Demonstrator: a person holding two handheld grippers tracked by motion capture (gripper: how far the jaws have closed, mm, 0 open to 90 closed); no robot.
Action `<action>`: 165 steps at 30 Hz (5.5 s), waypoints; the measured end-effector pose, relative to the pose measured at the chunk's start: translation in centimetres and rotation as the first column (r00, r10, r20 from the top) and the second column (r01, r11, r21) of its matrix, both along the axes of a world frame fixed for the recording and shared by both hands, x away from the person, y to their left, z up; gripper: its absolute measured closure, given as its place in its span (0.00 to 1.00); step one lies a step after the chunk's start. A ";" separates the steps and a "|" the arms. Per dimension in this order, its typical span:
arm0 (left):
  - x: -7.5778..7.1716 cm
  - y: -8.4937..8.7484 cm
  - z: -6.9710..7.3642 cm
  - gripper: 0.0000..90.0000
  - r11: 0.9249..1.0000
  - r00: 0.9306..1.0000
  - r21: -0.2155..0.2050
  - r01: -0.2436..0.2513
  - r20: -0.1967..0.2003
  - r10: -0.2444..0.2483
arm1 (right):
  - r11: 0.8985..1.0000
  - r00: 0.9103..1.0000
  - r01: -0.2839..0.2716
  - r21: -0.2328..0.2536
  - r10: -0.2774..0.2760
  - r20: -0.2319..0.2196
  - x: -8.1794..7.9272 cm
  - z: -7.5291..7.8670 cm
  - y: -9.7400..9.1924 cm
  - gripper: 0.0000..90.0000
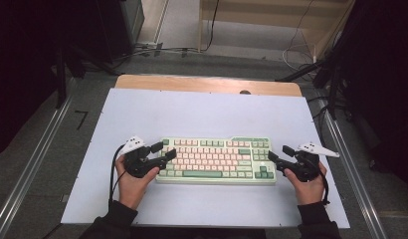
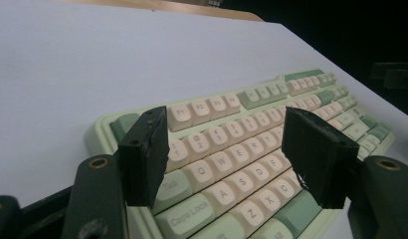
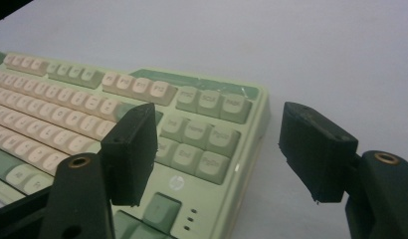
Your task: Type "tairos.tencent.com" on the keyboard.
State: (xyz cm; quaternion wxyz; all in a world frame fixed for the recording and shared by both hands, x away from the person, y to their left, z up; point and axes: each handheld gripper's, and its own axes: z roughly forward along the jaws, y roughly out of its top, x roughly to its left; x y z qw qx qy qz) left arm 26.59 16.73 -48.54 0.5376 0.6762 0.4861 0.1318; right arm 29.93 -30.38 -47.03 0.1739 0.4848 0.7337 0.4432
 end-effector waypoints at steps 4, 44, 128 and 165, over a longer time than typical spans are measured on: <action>0.0 0.7 -0.2 0.36 0.999 0.999 -0.021 -0.036 -0.004 0.036 | 0.999 1.000 -0.031 0.010 0.031 -0.001 0.4 0.1 1.4 0.36; -0.3 -0.3 -0.7 0.36 1.000 1.000 0.007 -0.016 0.003 0.016 | 0.910 0.917 -0.398 -0.121 0.391 -0.075 2.0 -1.3 16.0 0.97; 2.9 -6.4 0.4 1.00 0.963 0.981 0.210 0.167 -0.133 -0.141 | 0.973 0.974 -0.226 0.040 0.226 0.011 2.8 1.0 12.2 0.39; 3.2 -6.7 1.3 0.83 0.972 0.979 0.143 0.187 -0.111 -0.172 | 0.972 0.973 -0.231 0.037 0.231 0.007 2.8 0.9 12.2 0.40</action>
